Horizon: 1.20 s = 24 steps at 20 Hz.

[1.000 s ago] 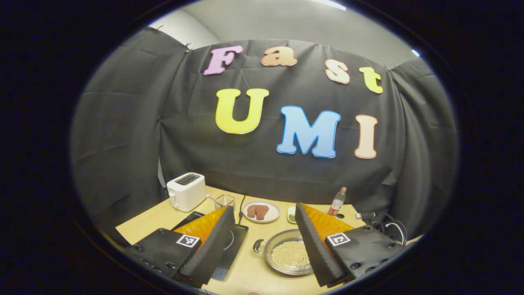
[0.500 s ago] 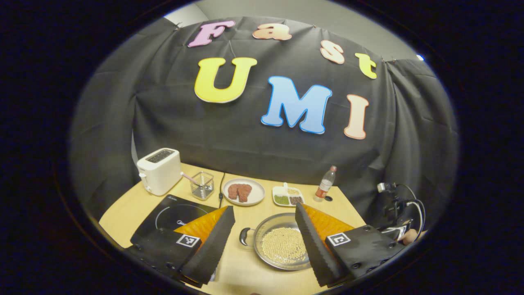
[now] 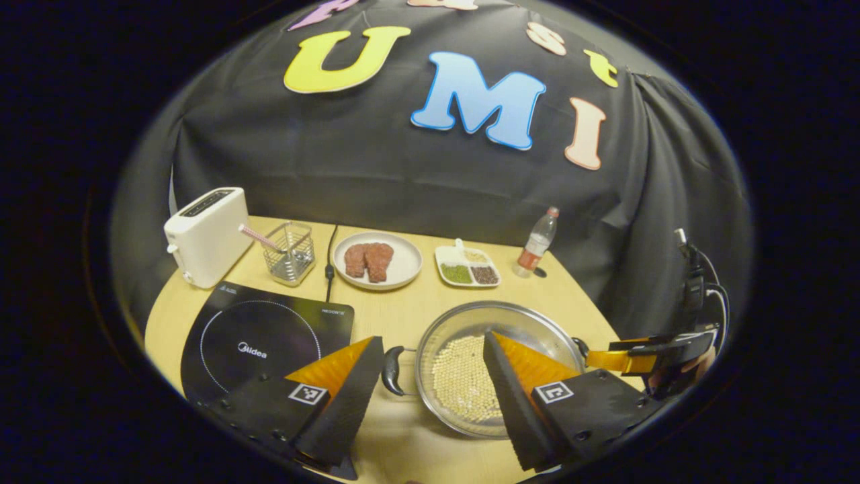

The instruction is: First push the handle of the pot to place it horizontally, then grasp the pot with both hands and set it on the induction cooktop.

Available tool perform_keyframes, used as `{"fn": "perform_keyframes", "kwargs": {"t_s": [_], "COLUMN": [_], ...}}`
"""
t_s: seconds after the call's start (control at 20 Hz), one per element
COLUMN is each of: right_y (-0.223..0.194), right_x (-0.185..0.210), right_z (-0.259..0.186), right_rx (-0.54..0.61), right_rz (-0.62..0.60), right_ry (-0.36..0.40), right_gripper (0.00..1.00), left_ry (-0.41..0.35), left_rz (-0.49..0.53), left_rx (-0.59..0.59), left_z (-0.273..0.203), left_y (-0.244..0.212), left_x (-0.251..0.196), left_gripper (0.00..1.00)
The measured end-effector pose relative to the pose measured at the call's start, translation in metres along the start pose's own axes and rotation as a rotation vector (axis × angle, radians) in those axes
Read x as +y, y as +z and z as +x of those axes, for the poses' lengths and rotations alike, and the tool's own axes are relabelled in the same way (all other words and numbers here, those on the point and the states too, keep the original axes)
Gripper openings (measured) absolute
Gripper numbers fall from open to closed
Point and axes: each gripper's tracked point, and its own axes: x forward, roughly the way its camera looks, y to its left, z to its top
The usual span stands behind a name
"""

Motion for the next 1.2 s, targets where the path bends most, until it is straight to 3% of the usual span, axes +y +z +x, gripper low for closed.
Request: {"fn": "perform_keyframes", "kwargs": {"t_s": [0.45,0.75,0.85,0.95,1.1,1.2], "right_y": [0.003,-0.010,-0.012,-0.013,-0.014,-0.017], "right_x": [-0.010,-0.009,-0.007,-0.010,-0.006,-0.006], "right_z": [0.050,0.078,0.085,0.089,0.089,0.091], "right_rx": [0.035,0.093,0.109,0.120,0.136,0.151], "right_rz": [0.067,0.080,0.078,0.074,0.094,0.107], "right_ry": [-0.049,-0.054,-0.056,-0.068,-0.050,-0.042], "right_gripper": [0.99,0.99,0.98,0.82,0.73,0.69], "left_ry": [0.025,0.020,0.022,0.026,0.002,0.004], "left_rz": [0.008,0.008,0.015,0.026,0.014,0.037], "left_rx": [0.205,0.265,0.284,0.298,0.326,0.337], "left_z": [0.081,0.099,0.103,0.105,0.107,0.108], "left_y": [-0.060,-0.077,-0.082,-0.086,-0.090,-0.091], "left_x": [0.028,0.033,0.034,0.038,0.029,0.032], "left_gripper": [0.96,0.96,0.92,0.87,0.81,0.69]}}
